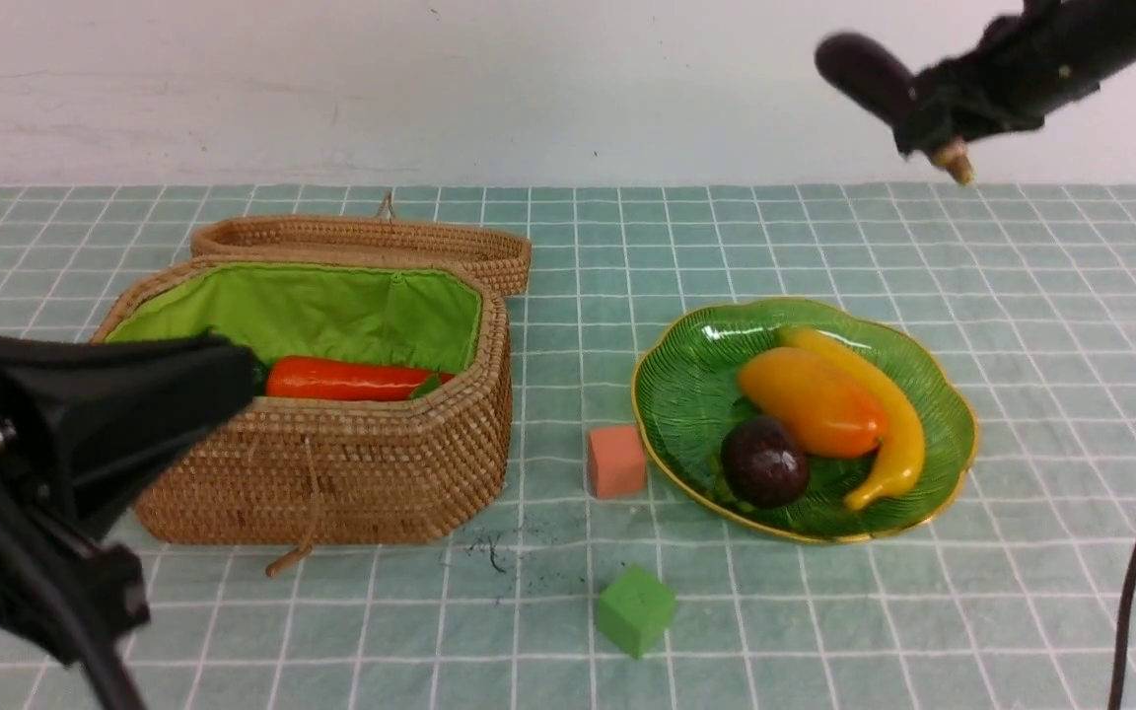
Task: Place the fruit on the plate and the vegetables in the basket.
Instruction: Grab an eggplant with your right arm and place it in the basket on the left.
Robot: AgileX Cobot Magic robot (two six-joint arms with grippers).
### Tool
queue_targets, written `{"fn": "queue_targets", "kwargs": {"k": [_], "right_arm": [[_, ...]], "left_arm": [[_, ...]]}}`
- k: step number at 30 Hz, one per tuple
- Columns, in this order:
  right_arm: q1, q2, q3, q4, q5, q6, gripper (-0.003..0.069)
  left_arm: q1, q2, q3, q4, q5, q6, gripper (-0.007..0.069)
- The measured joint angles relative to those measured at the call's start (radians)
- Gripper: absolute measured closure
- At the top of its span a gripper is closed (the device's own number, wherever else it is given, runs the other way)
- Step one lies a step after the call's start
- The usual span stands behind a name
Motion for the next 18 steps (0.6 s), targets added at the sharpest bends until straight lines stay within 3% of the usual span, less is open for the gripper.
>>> {"fn": "queue_targets", "kwargs": {"k": [5,9,14,16,18], "right_arm": [[0.22,-0.086,-0.002,0.138,0.001,-0.138,0.0379],[0.394,-0.066,-0.002,0.181,0.005,-0.203,0.0379],[0.555,0.042,-0.002,0.107,-0.08,-0.218,0.0379],[0.603,0.114,0.001,0.013,-0.148,-0.219,0.0375],[0.622,0.145,0.003,-0.03,-0.177,-0.219,0.0324]], "left_arm": [[0.165,-0.021,0.0,0.049,0.078,-0.147,0.0586],[0.202,-0.048,0.0,0.053,0.11,-0.168,0.0585],[0.187,-0.086,0.0,0.052,0.123,-0.173,0.0585],[0.179,-0.097,0.0,0.052,0.131,-0.173,0.0585],[0.179,-0.1,0.0,0.052,0.142,-0.173,0.0585]]}}
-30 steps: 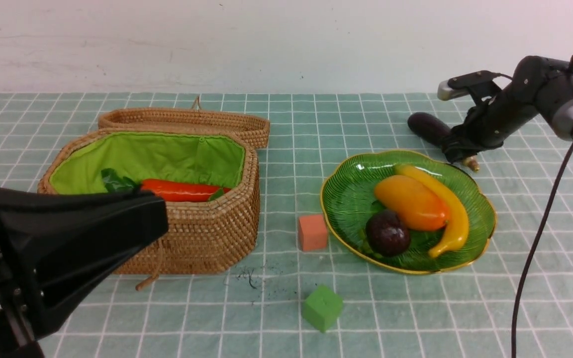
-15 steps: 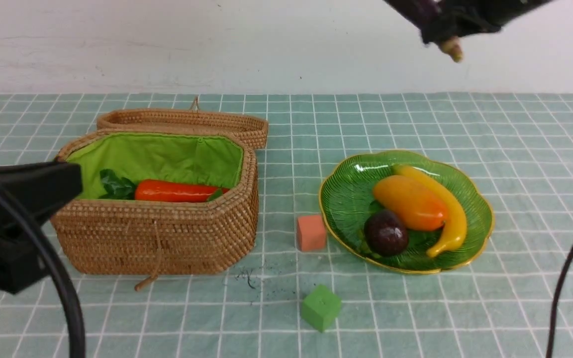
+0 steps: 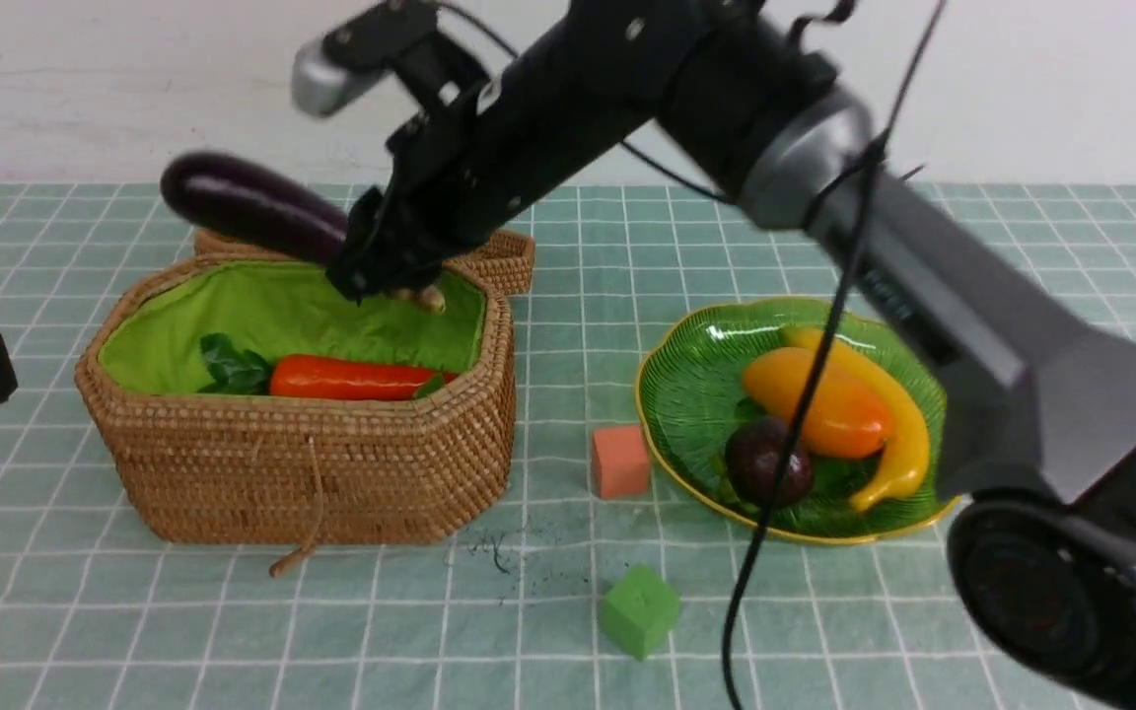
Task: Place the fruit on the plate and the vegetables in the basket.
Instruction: Grab an eggplant with your right arm and place it in the basket on the left.
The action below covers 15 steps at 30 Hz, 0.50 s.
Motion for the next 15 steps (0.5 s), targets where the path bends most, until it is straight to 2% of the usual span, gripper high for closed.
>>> {"fn": "queue_targets", "kwargs": {"k": [1,2,5,8,10,11,12,13,14,15], "right_arm": [[0.005,0.013,0.002,-0.02,-0.015,0.0,0.0282],[0.007,0.015,0.002,-0.022,-0.017,0.0,0.027],[0.015,0.01,0.003,-0.046,-0.028,0.037,0.0031],[0.014,-0.018,0.002,-0.075,0.009,0.108,-0.0007],[0.012,-0.084,0.0,-0.141,0.118,0.22,0.0009],[0.012,-0.096,0.0,-0.155,0.133,0.229,0.0018],[0.012,-0.151,-0.001,-0.216,0.171,0.303,0.0071],[0.012,-0.151,-0.001,-0.216,0.171,0.314,0.0071],[0.011,-0.235,0.015,-0.302,0.183,0.406,0.0173],[0.011,-0.272,0.028,-0.339,0.183,0.438,0.0223]], "left_arm": [[0.0,-0.001,0.0,0.0,0.005,0.0,0.0585],[0.0,-0.001,0.0,0.0,0.006,0.0,0.0585],[0.0,-0.001,0.0,0.0,0.012,0.0,0.0585],[0.0,-0.001,0.0,-0.002,0.013,0.0,0.0585],[-0.023,-0.007,0.0,-0.006,0.019,0.008,0.0585],[-0.023,-0.008,0.0,-0.006,0.02,0.008,0.0585],[-0.06,-0.016,0.0,-0.008,0.022,0.039,0.0585],[-0.07,-0.017,0.0,-0.008,0.022,0.049,0.0585],[-0.125,-0.032,0.0,-0.013,0.021,0.096,0.0585],[-0.149,-0.04,0.0,-0.016,0.022,0.114,0.0585]]}}
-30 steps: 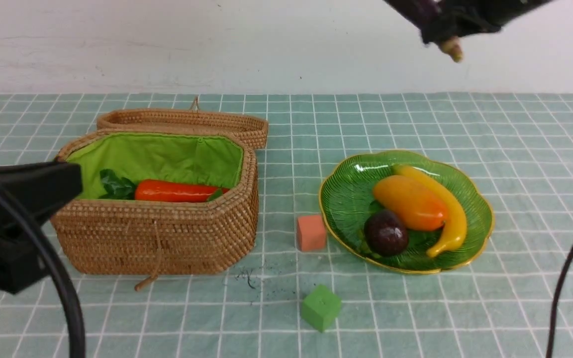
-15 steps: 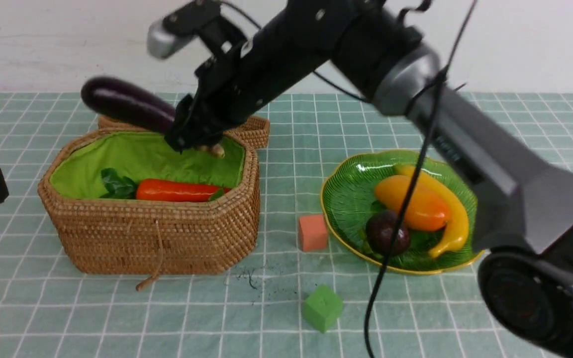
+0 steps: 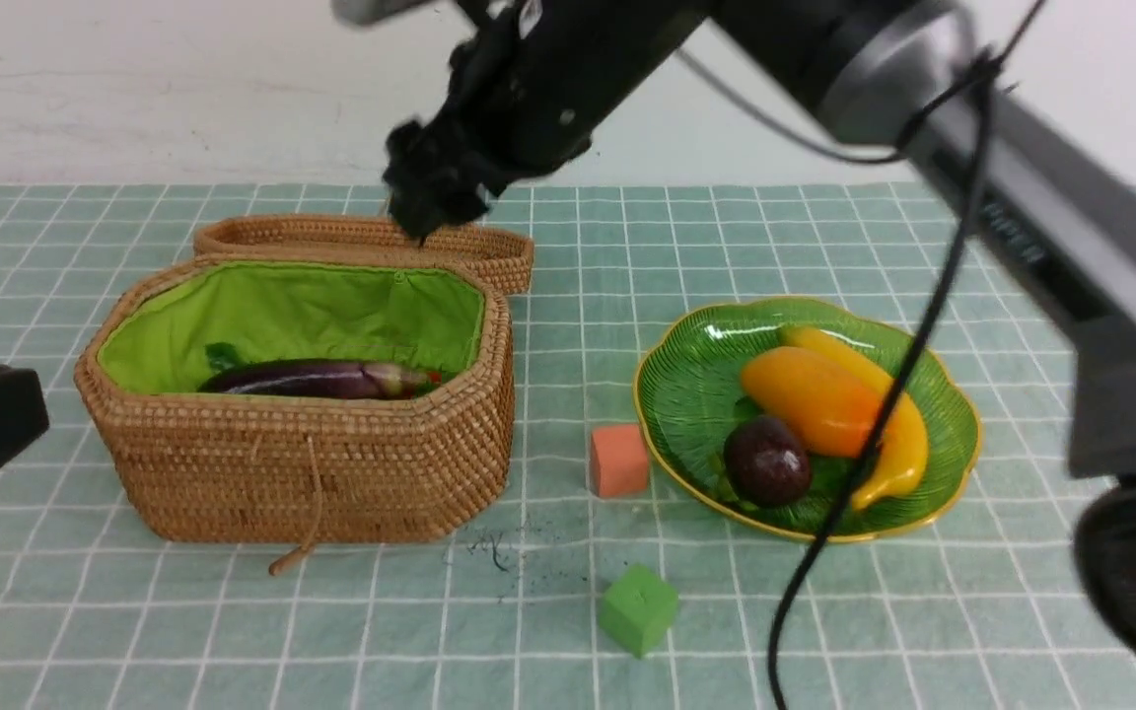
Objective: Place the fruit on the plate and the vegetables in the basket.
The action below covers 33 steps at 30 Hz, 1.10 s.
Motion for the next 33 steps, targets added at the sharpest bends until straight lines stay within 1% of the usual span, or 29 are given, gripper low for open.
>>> {"fn": "queue_targets", "kwargs": {"k": [1,2,3,4,5,6,7,8,9,10,11,12,13,14,15,16,19,20,21,22,25,29,33], "right_arm": [[0.0,-0.038,0.018,-0.037,0.001,0.03,0.0278],[0.0,-0.058,0.029,-0.055,0.001,0.035,0.0307],[0.0,-0.145,0.094,-0.123,0.002,0.082,0.0422],[0.0,-0.157,0.104,-0.131,0.002,0.082,0.0436],[0.0,-0.193,0.139,-0.153,0.003,0.102,0.0491],[0.0,-0.322,0.296,-0.207,0.004,0.15,0.061],[0.0,-0.336,0.296,-0.211,0.004,0.158,0.061],[0.0,-0.458,0.465,-0.231,0.004,0.193,0.0664],[0.0,-0.524,0.536,-0.233,0.004,0.218,0.0673],[0.0,-0.524,0.554,-0.233,0.004,0.223,0.0674],[0.0,-0.639,0.699,-0.233,0.004,0.276,0.0675],[0.0,-0.698,0.789,-0.233,0.004,0.31,0.0675],[0.0,-0.71,0.825,-0.233,0.004,0.317,0.0675],[0.0,-0.796,0.948,-0.233,0.004,0.367,0.0675],[0.0,-0.806,0.966,-0.233,0.004,0.381,0.0675],[0.0,-0.874,1.083,-0.233,0.004,0.427,0.0675],[0.0,-1.013,1.312,-0.233,0.004,0.495,0.0673],[0.0,-1.052,1.37,-0.233,-0.001,0.509,0.0673],[0.0,-1.06,1.38,-0.233,-0.003,0.51,0.0673],[0.0,-1.116,1.456,-0.235,-0.024,0.52,0.0671],[0.0,-1.194,1.556,-0.24,-0.082,0.528,0.0666],[0.0,-1.248,1.613,-0.248,-0.11,0.531,0.0665],[0.0,-1.262,1.62,-0.253,-0.11,0.531,0.0661]], "left_arm": [[-0.023,-0.008,0.0,0.0,0.001,0.014,0.0585],[-0.034,-0.013,0.0,0.0,0.001,0.016,0.0585],[-0.076,-0.042,0.004,-0.003,0.006,0.025,0.0585],[-0.079,-0.046,0.005,-0.004,0.006,0.025,0.0585],[-0.092,-0.066,0.015,-0.007,0.002,0.023,0.0585],[-0.107,-0.122,0.047,-0.011,-0.018,0.002,0.0585],[-0.107,-0.122,0.053,-0.011,-0.021,-0.002,0.0585],[-0.109,-0.194,0.115,-0.011,-0.072,-0.028,0.0585],[-0.109,-0.221,0.158,-0.011,-0.103,-0.036,0.0585],[-0.109,-0.227,0.167,-0.011,-0.12,-0.039,0.0585],[-0.109,-0.273,0.24,-0.008,-0.196,-0.045,0.0585],[-0.109,-0.295,0.284,-0.008,-0.247,-0.047,0.0585],[-0.109,-0.299,0.292,-0.008,-0.247,-0.047,0.0585],[-0.109,-0.322,0.356,-0.007,-0.337,-0.047,0.0585],[-0.109,-0.324,0.363,-0.007,-0.346,-0.047,0.0585],[-0.109,-0.335,0.407,-0.005,-0.401,-0.048,0.0585],[-0.109,-0.339,0.472,-0.005,-0.459,-0.05,0.0585],[-0.109,-0.339,0.487,-0.005,-0.463,-0.05,0.0585],[-0.109,-0.339,0.49,-0.005,-0.463,-0.05,0.0585],[-0.109,-0.339,0.509,-0.005,-0.463,-0.05,0.0582],[-0.109,-0.339,0.539,-0.005,-0.442,-0.05,0.0577],[-0.109,-0.339,0.551,-0.004,-0.36,-0.05,0.0574],[-0.109,-0.339,0.551,-0.004,-0.298,-0.05,0.0569]]}}
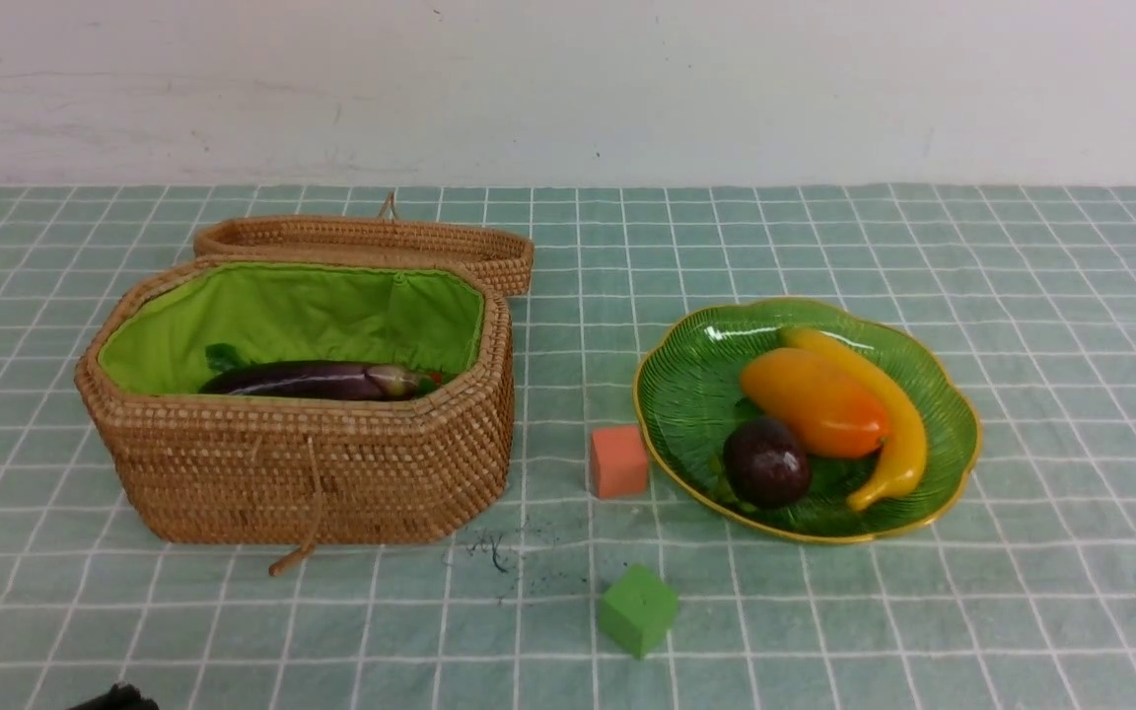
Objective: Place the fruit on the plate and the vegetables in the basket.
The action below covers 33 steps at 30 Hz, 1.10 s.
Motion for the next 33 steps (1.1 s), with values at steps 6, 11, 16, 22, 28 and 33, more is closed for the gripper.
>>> {"fn": "queue_targets", "kwargs": {"k": [6,11,16,22,28,33], "right_arm": [[0.0,-0.002,0.001,0.0,0.001,0.0,0.0655],[-0.026,-0.025,0.043,-0.075,-0.09,-0.011,0.0672],[-0.326,-0.254,0.383,-0.064,-0.513,-0.129,0.0677],[-0.649,-0.645,0.838,0.025,-0.837,-0.224,0.0677],[-0.728,-0.879,0.987,0.038,-0.83,-0.223,0.0677],[-0.728,-0.914,0.986,0.041,-0.783,-0.227,0.0677]], "left_arm": [[0.0,0.0,0.0,0.0,0.11,0.0,0.0564],[0.0,0.0,0.0,0.0,0.156,0.0,0.0557],[0.0,0.0,0.0,0.0,0.181,0.0,0.0552],[0.0,0.0,0.0,0.0,0.19,0.0,0.0547],[0.0,0.0,0.0,0.0,0.192,0.0,0.0545],[0.0,0.001,0.0,-0.001,0.203,0.0,0.0545]]}}
